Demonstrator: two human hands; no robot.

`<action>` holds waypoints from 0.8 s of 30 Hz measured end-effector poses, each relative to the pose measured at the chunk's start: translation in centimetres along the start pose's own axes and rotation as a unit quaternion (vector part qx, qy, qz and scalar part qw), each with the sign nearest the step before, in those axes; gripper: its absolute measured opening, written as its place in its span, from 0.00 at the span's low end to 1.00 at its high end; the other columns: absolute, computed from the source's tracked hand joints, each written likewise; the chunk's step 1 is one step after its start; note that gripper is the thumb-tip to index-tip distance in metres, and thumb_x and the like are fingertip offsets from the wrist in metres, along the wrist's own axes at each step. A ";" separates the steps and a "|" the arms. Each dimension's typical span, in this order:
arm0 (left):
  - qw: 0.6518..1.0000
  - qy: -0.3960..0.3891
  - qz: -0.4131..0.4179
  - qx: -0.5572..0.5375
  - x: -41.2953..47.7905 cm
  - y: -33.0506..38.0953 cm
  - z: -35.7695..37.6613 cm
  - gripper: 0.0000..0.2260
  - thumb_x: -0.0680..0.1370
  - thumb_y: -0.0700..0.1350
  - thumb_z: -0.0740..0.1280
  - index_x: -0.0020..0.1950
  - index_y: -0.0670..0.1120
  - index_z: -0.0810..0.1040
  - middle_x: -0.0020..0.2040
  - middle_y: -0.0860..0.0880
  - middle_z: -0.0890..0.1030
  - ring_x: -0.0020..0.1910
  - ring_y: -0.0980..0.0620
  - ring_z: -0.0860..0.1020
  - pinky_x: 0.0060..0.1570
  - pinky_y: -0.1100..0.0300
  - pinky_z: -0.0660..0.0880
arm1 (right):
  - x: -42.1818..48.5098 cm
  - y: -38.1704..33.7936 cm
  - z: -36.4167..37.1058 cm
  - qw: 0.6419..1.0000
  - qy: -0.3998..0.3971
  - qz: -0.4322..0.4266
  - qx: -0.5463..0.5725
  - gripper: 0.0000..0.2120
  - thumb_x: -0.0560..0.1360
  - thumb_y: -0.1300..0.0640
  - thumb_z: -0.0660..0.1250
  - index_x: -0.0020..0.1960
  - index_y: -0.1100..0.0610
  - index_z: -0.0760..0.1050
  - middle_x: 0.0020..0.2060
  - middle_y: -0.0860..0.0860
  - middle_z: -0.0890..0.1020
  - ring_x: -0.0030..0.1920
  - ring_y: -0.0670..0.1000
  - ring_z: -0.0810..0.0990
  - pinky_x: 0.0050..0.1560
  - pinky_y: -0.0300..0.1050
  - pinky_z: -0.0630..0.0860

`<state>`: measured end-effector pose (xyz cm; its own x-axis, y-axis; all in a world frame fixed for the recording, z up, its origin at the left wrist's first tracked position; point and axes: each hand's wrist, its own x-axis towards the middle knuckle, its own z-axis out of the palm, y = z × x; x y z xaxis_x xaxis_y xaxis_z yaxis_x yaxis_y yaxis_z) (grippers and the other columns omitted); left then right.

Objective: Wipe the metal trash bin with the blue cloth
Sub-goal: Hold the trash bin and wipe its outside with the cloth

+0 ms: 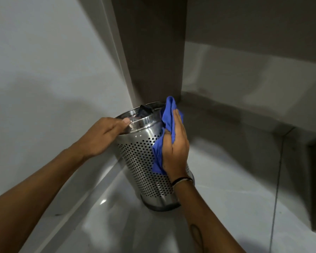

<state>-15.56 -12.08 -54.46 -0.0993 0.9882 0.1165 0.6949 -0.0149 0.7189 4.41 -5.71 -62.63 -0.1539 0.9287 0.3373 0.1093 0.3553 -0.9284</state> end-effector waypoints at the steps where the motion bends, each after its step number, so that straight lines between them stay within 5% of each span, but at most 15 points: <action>1: 1.000 0.015 -0.012 0.024 -0.3 -0.6 -0.1 0.33 0.85 0.64 0.53 0.39 0.38 0.80 0.37 0.38 0.83 0.37 0.40 0.81 0.43 0.45 0.79 | 0.2 0.2 -0.1 1.000 0.000 0.003 0.009 0.32 0.81 0.47 0.54 0.84 0.52 0.62 0.83 0.48 0.67 0.84 0.46 0.63 0.84 0.54 0.64; 5: 0.996 0.088 -0.013 0.027 -0.2 -0.6 1.4 0.27 0.87 0.54 0.53 0.30 0.54 0.76 0.28 0.58 0.79 0.28 0.57 0.74 0.33 0.62 0.70 | 0.1 0.2 0.3 0.999 0.027 -0.018 -0.038 0.30 0.83 0.47 0.56 0.84 0.54 0.61 0.84 0.50 0.65 0.85 0.49 0.61 0.83 0.59 0.63; 9: 0.987 0.150 -0.021 0.046 0.0 -1.8 1.7 0.28 0.85 0.56 0.52 0.27 0.46 0.67 0.25 0.50 0.73 0.26 0.55 0.70 0.31 0.50 0.69 | -3.4 -0.8 2.0 0.934 -0.031 -0.222 -0.278 0.35 0.82 0.51 0.64 0.85 0.57 0.56 0.85 0.58 0.55 0.87 0.60 0.52 0.85 0.66 0.55; 12: 0.988 0.144 -0.035 0.036 0.5 -2.0 1.5 0.25 0.84 0.54 0.52 0.28 0.48 0.66 0.26 0.46 0.72 0.26 0.57 0.71 0.34 0.52 0.71 | -3.6 -0.2 1.8 0.871 -0.074 -0.334 -0.353 0.39 0.80 0.47 0.69 0.85 0.56 0.57 0.85 0.58 0.54 0.86 0.62 0.53 0.85 0.67 0.54; 15: 0.985 0.156 -0.028 0.069 1.4 -0.5 2.5 0.24 0.83 0.51 0.53 0.27 0.48 0.64 0.28 0.34 0.75 0.29 0.41 0.74 0.35 0.49 0.71 | -2.2 0.0 0.6 0.925 -0.032 -0.250 -0.285 0.32 0.86 0.47 0.61 0.85 0.56 0.56 0.85 0.57 0.55 0.86 0.61 0.53 0.84 0.67 0.56; 17: 0.982 0.166 -0.027 0.083 1.8 0.1 2.7 0.23 0.82 0.49 0.53 0.26 0.50 0.60 0.27 0.36 0.71 0.27 0.44 0.68 0.35 0.52 0.66 | -2.4 -0.6 1.0 0.943 -0.011 -0.191 -0.273 0.32 0.85 0.50 0.62 0.85 0.57 0.57 0.86 0.57 0.54 0.87 0.61 0.51 0.85 0.67 0.55; 21: 0.989 0.128 -0.050 0.046 2.0 -0.6 2.0 0.20 0.80 0.52 0.54 0.29 0.48 0.62 0.27 0.41 0.70 0.29 0.49 0.66 0.32 0.54 0.65 | -3.7 0.0 1.8 0.842 -0.108 -0.365 -0.383 0.35 0.80 0.52 0.66 0.84 0.57 0.60 0.85 0.54 0.54 0.86 0.58 0.49 0.86 0.65 0.48; 24: 0.987 0.138 -0.054 0.056 2.6 -0.5 2.5 0.20 0.81 0.50 0.54 0.29 0.45 0.62 0.27 0.39 0.70 0.30 0.45 0.67 0.34 0.49 0.68 | -3.2 0.7 0.9 0.874 -0.062 -0.327 -0.354 0.30 0.83 0.52 0.61 0.83 0.57 0.63 0.85 0.55 0.58 0.86 0.60 0.53 0.85 0.67 0.54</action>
<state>-14.40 -9.12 -56.21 -0.3573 0.9034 0.2370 0.7429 0.1211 0.6583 4.10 -8.59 -64.48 -0.5118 0.4993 0.6991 0.5319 0.8232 -0.1985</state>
